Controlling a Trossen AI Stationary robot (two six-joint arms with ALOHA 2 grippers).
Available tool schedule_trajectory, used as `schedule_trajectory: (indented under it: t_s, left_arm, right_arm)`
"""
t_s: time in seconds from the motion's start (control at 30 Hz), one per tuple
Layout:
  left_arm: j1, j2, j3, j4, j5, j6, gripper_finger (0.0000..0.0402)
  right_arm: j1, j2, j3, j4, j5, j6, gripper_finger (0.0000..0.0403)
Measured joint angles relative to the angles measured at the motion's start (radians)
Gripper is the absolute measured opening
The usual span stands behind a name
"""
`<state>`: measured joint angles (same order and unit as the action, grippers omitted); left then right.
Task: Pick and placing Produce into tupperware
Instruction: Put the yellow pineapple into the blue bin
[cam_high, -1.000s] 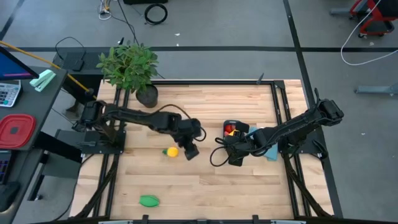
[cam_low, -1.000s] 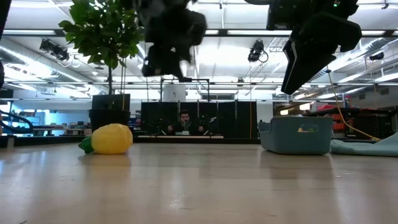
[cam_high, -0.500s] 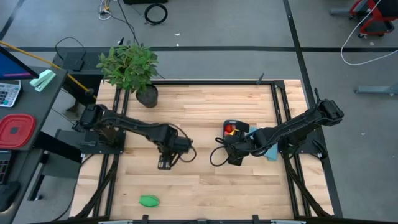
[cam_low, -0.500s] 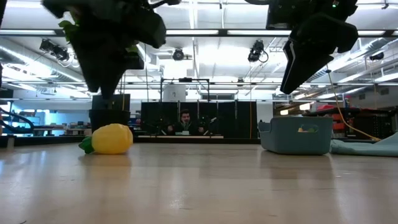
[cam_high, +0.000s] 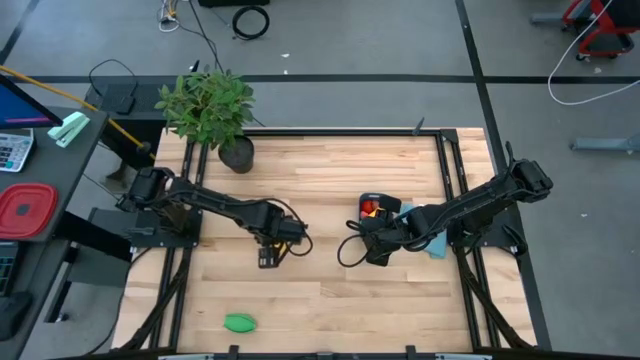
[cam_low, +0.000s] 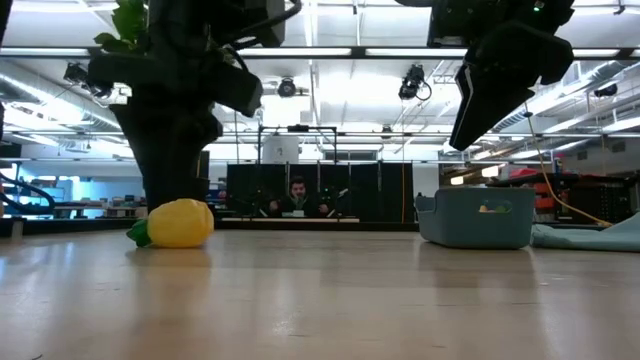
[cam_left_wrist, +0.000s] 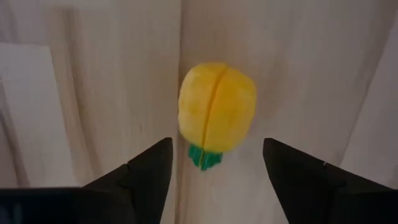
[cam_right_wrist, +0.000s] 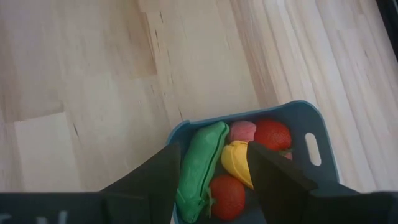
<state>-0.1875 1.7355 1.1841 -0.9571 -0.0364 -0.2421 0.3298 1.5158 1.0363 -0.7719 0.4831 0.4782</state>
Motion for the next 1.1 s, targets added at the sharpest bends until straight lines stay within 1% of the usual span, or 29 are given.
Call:
schedule_trajectory:
  t_s: [0.13,0.27,0.43,0.53,0.67,1.1]
  left_arm:
    - [-0.001,0.000,-0.001,0.053,0.003,0.016,0.0260]
    - [0.017,0.000,-0.001,0.056,0.003,0.069,0.0257]
    - [0.042,0.000,-0.001,0.059,0.003,0.078,0.0259]
    - [0.051,0.023,0.000,0.070,0.007,0.082,0.0257]
    - [0.051,0.062,-0.001,0.070,0.037,0.082,0.0257]
    - [0.044,0.157,-0.001,0.087,0.041,0.101,0.0252]
  right_arm:
    - [0.000,0.000,0.000,0.003,0.000,-0.008,0.0195]
    - [0.000,0.000,0.000,0.003,0.000,-0.008,0.0195]
    - [0.000,0.000,0.000,0.003,0.000,-0.008,0.0195]
    - [0.000,0.000,0.000,0.003,-0.001,-0.008,0.0195]
    - [0.000,0.000,0.000,0.003,-0.001,-0.009,0.0195]
    - [0.000,0.000,0.000,0.003,0.009,-0.027,0.0195]
